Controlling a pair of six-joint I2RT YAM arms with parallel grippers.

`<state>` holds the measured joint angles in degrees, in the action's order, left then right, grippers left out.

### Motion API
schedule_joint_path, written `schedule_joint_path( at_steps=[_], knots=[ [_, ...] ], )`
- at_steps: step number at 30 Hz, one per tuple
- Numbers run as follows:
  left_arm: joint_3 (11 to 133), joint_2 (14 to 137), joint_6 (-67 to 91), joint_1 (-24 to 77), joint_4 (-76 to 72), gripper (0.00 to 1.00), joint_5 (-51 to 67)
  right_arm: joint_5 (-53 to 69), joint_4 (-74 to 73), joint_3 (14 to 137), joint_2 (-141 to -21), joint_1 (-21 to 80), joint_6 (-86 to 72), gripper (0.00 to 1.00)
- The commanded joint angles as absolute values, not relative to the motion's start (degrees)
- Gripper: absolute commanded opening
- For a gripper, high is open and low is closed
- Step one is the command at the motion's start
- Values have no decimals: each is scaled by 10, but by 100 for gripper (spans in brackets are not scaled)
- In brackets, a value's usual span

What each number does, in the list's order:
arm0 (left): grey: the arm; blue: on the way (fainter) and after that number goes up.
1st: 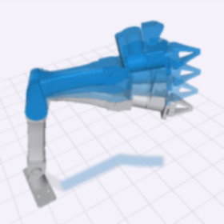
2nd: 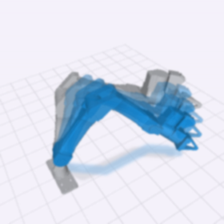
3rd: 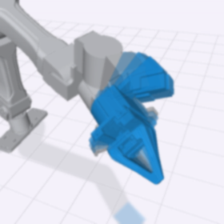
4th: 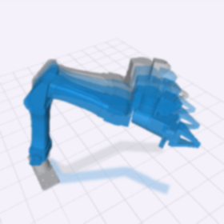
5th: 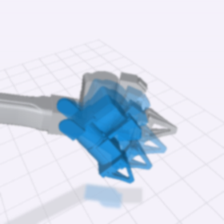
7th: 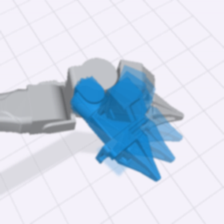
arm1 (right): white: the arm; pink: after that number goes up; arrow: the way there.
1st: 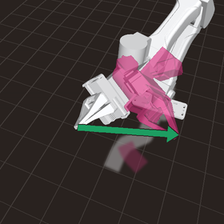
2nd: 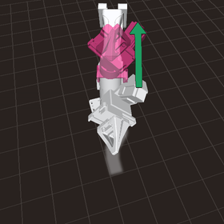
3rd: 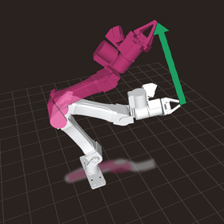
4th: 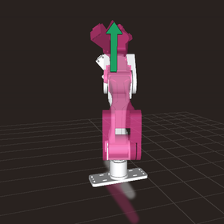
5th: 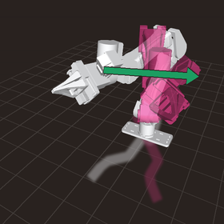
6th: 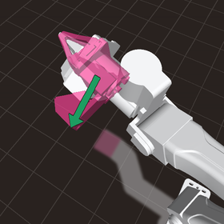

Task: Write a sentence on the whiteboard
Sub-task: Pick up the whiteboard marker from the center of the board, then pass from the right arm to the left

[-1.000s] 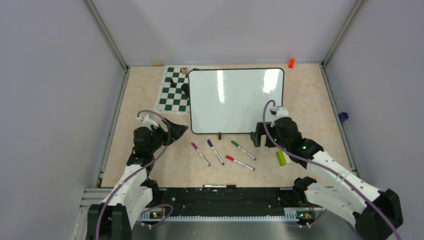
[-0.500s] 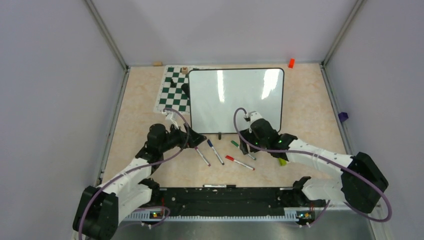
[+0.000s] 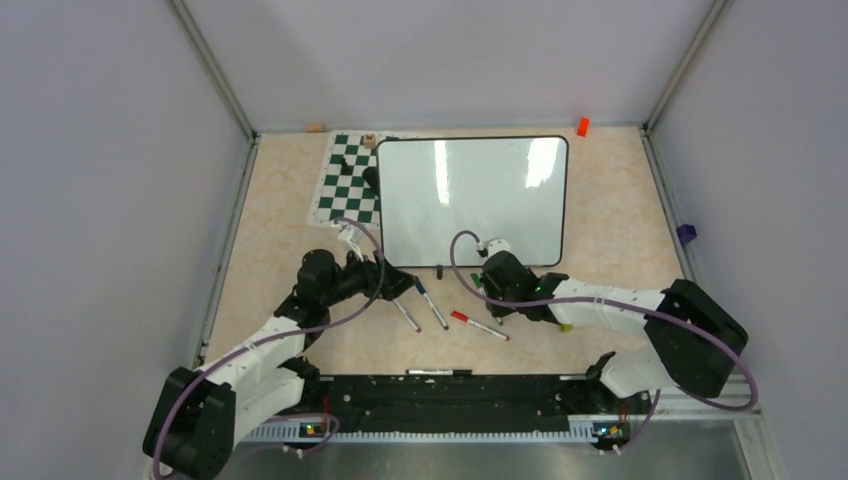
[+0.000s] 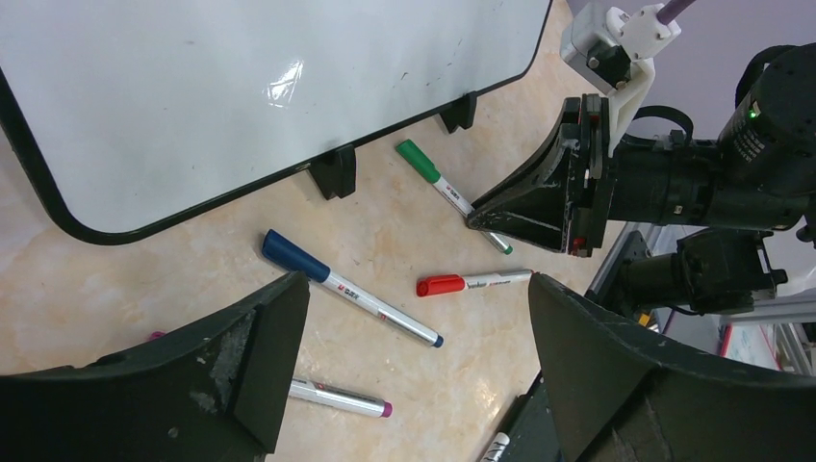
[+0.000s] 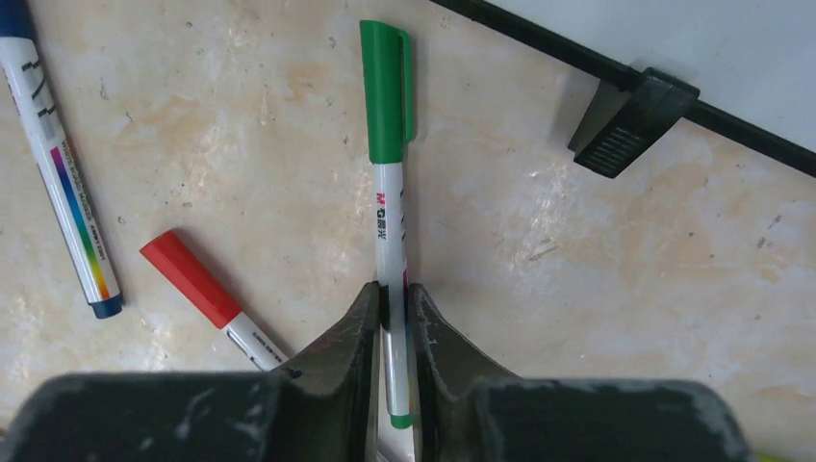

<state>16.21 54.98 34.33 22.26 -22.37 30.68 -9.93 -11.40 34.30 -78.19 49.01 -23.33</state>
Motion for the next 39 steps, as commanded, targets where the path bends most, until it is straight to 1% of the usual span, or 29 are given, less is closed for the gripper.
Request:
schedule_joint_path(
  at_steps=[1,3,5,8,13,17,19,24,32,37,39],
  knots=[
    [158,545,344,228,-257,89,320,-104,-131,345,-804,497,-249,0],
    [160,547,354,230,-256,89,320,-101,-137,348,-784,498,-249,0],
    [165,552,369,234,-259,88,325,-84,-136,347,-739,498,-243,0],
    [177,565,400,245,-276,88,333,-41,-133,351,-683,499,-224,0],
    [190,593,458,284,-330,87,334,39,-141,377,-638,498,-215,0],
    [195,615,485,301,-364,86,327,94,-133,389,-627,499,-223,0],
    [200,626,493,304,-372,83,327,114,-126,392,-624,499,-226,0],
    [204,645,512,308,-396,81,323,141,-108,395,-621,499,-228,0],
    [214,671,516,317,-395,79,317,177,-86,401,-624,498,-226,0],
    [217,693,531,333,-420,73,324,189,-58,404,-623,498,-226,0],
    [211,700,547,337,-443,69,325,200,-42,404,-621,498,-228,0]
  ],
)
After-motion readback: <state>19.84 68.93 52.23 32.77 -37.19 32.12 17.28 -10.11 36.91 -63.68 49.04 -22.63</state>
